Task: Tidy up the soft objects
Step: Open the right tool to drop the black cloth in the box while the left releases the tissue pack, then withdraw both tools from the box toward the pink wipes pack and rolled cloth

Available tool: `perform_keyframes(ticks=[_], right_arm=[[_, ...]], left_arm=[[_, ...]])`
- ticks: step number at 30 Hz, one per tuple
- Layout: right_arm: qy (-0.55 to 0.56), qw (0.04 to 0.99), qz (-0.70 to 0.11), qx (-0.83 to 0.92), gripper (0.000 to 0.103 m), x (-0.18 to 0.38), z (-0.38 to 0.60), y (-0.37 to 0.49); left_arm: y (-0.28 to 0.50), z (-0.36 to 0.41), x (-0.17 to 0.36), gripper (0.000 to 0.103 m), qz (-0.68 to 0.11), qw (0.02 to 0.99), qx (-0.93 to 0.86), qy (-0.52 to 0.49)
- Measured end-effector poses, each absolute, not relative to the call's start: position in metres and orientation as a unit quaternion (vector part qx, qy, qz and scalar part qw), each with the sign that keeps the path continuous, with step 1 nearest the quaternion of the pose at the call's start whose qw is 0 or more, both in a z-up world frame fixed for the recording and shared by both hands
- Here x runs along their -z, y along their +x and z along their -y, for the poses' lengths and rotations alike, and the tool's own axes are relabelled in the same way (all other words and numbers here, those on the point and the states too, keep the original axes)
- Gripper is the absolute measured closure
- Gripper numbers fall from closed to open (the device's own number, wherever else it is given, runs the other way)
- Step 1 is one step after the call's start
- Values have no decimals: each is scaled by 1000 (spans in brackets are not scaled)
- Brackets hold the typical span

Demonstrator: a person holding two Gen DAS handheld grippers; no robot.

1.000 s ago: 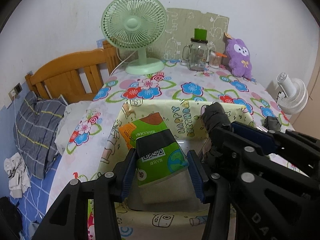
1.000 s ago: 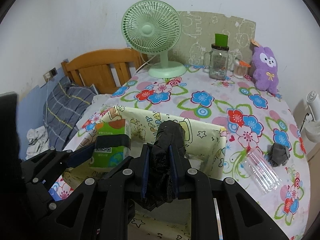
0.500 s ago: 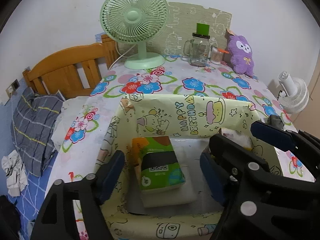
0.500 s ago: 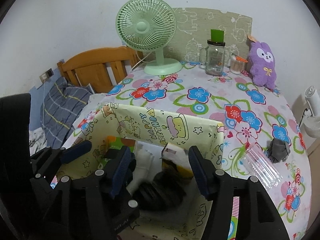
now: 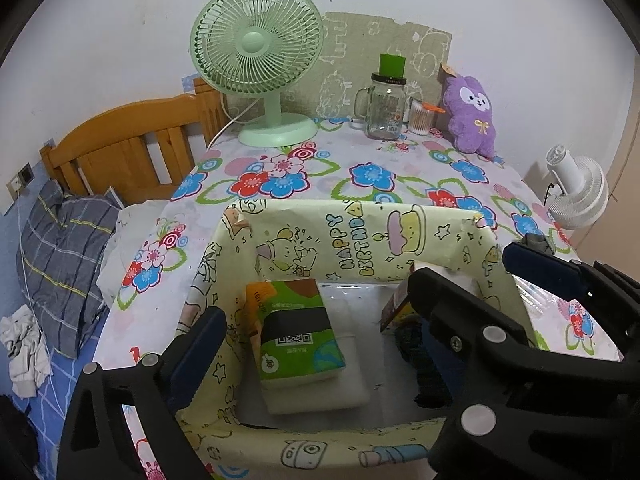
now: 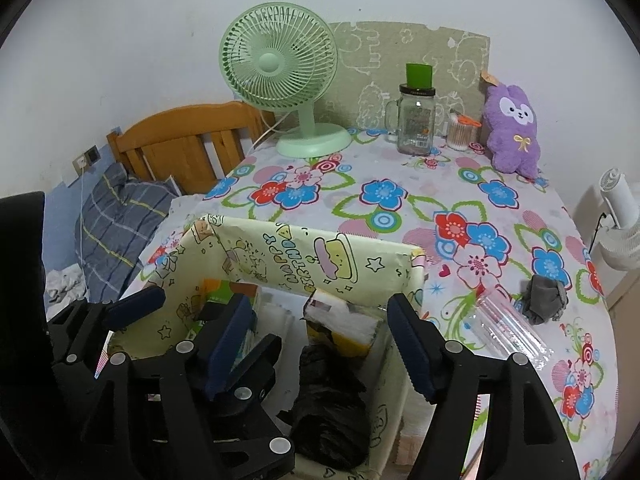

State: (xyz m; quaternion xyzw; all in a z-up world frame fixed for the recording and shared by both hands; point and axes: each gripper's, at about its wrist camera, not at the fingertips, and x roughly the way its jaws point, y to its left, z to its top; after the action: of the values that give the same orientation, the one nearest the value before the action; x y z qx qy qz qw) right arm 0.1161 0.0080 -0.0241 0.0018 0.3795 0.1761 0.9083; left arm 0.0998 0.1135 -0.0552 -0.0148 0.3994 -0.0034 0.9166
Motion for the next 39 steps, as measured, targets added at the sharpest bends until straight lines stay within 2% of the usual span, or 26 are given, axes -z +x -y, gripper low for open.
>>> perform_keyframes(ticks=[20,39], right_arm=[[13,931,-331,-156,10,-7,33,86],[22,946,-294,-135,4,-33,86,64]], left_arm=[[71,-75,19,1,-347,938,9,-1],[51,-27,-7,1,-320,947,27,1]])
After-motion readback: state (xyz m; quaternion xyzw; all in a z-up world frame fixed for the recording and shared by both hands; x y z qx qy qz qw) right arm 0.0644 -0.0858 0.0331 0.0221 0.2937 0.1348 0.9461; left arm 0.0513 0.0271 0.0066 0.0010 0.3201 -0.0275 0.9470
